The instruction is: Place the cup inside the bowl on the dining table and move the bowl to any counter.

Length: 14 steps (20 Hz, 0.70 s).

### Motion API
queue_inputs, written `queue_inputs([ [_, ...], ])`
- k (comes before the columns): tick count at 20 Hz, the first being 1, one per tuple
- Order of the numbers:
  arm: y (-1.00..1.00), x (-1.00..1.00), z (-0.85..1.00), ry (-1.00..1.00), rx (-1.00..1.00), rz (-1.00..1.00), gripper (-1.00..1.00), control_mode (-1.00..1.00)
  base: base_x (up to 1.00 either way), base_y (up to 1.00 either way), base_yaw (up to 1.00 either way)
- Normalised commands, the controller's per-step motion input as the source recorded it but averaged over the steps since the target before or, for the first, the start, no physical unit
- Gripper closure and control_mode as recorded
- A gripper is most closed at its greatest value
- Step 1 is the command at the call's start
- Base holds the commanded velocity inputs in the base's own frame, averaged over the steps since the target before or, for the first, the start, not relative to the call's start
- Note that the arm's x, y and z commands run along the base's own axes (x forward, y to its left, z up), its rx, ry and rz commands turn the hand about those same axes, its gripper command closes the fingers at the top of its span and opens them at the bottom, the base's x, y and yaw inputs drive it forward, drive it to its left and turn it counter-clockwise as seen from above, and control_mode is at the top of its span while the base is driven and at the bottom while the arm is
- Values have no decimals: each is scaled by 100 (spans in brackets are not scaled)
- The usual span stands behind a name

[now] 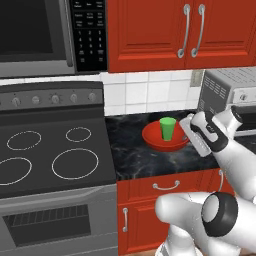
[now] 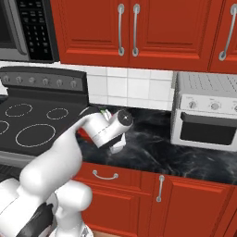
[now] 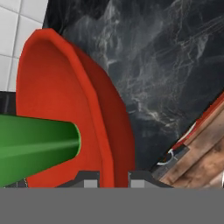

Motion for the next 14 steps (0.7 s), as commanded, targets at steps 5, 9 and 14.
queue_inputs([
  [5, 0, 37, -15, -2, 0, -1, 100, -100, 0, 0, 0],
  [9, 0, 41, -13, -1, 0, 0, 100, -100, 0, 0, 0],
  [14, 0, 32, -19, 0, 0, 0, 100, -100, 0, 0, 0],
])
